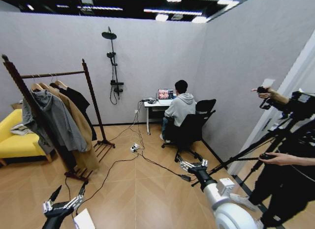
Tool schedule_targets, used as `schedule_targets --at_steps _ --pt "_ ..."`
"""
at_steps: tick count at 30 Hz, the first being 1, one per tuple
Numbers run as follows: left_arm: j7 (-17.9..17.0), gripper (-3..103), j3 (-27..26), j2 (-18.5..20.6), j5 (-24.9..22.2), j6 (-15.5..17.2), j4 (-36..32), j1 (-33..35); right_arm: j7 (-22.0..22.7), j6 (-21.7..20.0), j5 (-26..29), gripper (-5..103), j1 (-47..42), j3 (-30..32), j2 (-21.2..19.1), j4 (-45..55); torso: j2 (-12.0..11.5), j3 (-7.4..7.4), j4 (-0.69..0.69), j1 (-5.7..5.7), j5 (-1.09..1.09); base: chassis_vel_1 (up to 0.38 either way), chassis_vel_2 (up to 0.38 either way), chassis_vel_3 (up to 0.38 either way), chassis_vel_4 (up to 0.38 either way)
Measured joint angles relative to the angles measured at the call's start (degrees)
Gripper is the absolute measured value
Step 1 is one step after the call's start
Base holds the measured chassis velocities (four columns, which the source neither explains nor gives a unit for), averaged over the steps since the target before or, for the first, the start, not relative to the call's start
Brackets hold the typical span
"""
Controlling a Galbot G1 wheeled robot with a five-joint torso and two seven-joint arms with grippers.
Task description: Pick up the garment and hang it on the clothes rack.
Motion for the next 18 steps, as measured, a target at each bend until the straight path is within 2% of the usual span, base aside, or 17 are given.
schedule_targets --at_steps 18 --pt "0.00 100 0.00 0.00 0.00 0.00 0.00 0.00 1.25 -0.59 -0.41 100 -0.10 0.41 -0.25 0.62 0.00 0.00 0.00 0.00 0.00 0.000 0.000 0.000 0.000"
